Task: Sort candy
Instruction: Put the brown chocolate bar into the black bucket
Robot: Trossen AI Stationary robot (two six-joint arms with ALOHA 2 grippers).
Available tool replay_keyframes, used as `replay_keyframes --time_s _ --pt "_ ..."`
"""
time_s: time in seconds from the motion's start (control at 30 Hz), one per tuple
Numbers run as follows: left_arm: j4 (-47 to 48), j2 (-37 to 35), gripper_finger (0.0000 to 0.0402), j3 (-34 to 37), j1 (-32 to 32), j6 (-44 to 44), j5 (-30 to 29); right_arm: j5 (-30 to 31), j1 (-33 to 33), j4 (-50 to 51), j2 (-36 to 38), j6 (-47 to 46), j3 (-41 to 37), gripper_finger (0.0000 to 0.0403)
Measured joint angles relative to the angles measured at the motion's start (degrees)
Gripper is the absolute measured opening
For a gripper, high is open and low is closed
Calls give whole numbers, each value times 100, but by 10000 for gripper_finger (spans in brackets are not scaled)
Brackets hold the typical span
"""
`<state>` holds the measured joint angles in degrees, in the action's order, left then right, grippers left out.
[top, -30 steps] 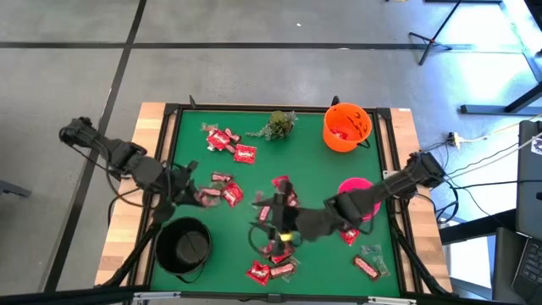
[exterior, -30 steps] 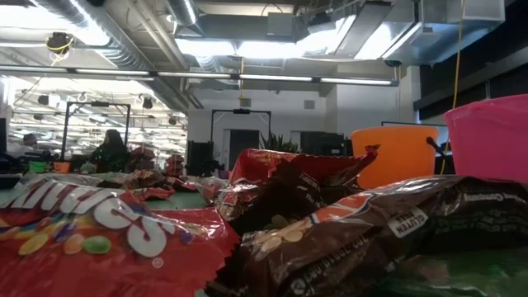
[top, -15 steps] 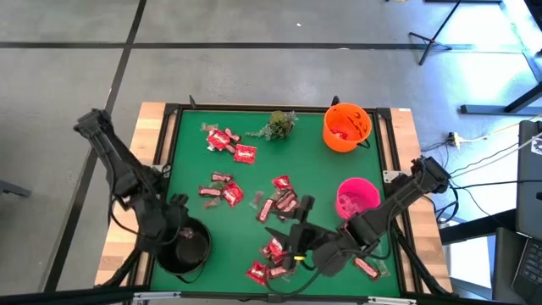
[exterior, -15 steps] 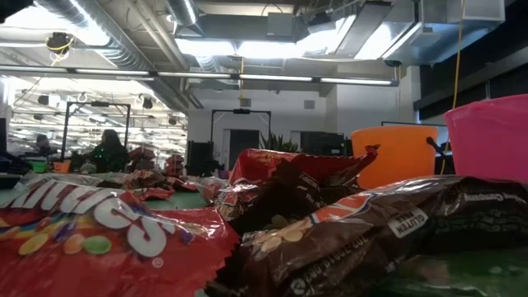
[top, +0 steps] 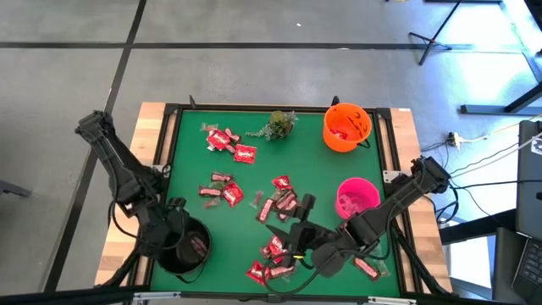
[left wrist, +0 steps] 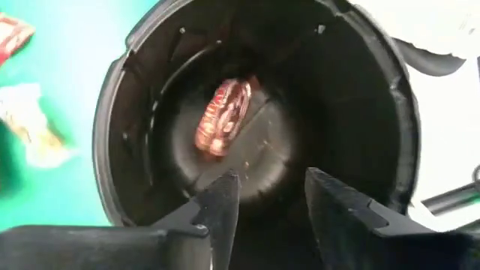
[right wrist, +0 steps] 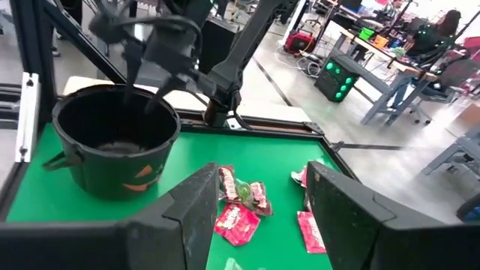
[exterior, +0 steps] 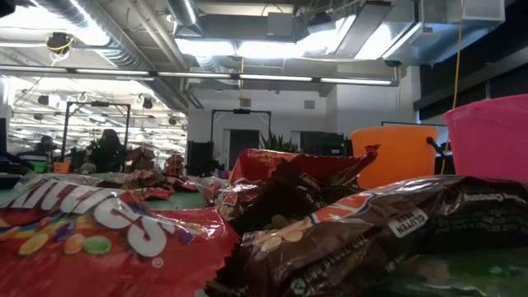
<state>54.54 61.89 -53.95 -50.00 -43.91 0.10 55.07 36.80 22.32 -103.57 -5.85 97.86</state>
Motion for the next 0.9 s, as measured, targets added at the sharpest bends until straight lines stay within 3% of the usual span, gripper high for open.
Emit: replay_keyframes --time_s 0.17,0.27,0.4,0.53,0.7,0.9 --pt "592 -9 145 -759 -2 -65 -302 -58 104 668 188 -305 -2 198" --pt "634 -11 145 -1204 -2 341 -849 -601 273 1245 426 -781 1 198" --pt "343 -20 145 -1460 -3 1183 -2023 -1550 549 2189 571 -2092 4 198" --pt "-627 -20 145 -1179 45 2443 -2987 -2331 840 3253 570 -3758 2 198" --pt "-2521 -6 145 -507 609 3871 -2422 -3198 1187 4460 330 -5457 -6 198" --pt "-3936 -9 145 104 1500 4641 -1443 -3956 1524 5431 121 -6565 -7 198"
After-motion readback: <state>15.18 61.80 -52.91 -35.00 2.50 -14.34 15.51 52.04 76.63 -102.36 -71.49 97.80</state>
